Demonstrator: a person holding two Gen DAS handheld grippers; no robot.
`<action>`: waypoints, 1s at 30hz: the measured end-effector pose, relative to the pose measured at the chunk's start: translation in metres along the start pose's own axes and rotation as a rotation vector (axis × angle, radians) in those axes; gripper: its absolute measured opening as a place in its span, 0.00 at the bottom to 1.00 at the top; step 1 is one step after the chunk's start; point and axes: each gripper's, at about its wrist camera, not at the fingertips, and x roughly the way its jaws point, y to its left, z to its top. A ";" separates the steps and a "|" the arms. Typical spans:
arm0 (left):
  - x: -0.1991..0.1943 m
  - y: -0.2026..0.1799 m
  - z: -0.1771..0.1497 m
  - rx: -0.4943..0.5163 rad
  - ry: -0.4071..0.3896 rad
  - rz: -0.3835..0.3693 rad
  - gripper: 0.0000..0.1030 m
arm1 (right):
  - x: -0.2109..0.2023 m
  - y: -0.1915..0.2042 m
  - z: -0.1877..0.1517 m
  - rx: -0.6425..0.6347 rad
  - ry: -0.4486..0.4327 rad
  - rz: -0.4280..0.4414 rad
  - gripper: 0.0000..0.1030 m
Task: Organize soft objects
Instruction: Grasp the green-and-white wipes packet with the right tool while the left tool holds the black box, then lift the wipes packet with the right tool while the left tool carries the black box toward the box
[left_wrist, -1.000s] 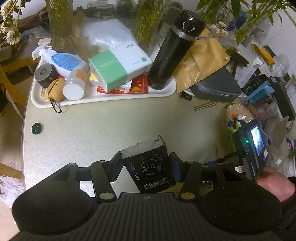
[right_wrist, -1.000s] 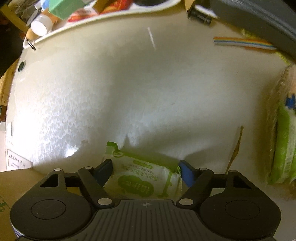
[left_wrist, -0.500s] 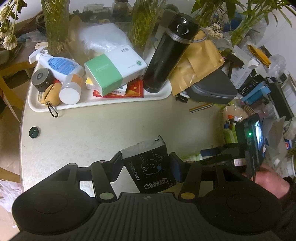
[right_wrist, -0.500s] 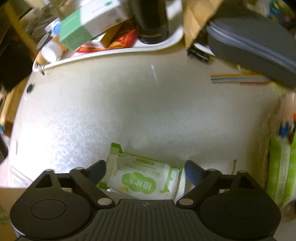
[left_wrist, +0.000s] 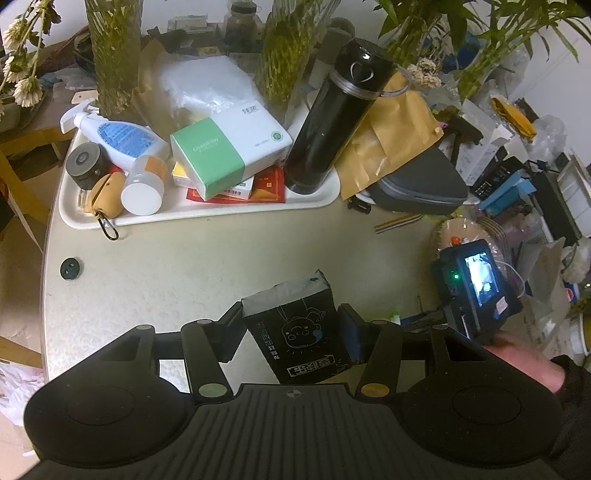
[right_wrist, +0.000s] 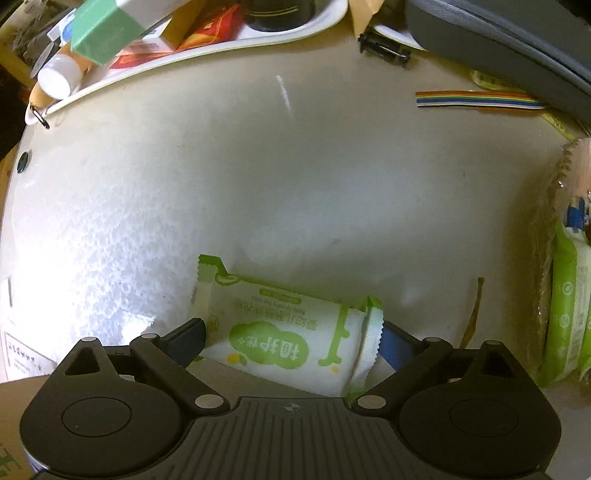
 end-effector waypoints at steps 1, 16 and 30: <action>-0.001 0.000 0.000 -0.001 -0.001 -0.001 0.51 | 0.000 0.000 0.000 0.002 -0.001 0.000 0.94; -0.028 -0.003 -0.004 -0.007 -0.063 -0.030 0.51 | -0.029 0.000 -0.007 -0.063 -0.170 -0.023 0.70; -0.058 0.000 -0.022 -0.022 -0.097 -0.040 0.51 | -0.076 -0.011 -0.013 -0.041 -0.259 0.078 0.05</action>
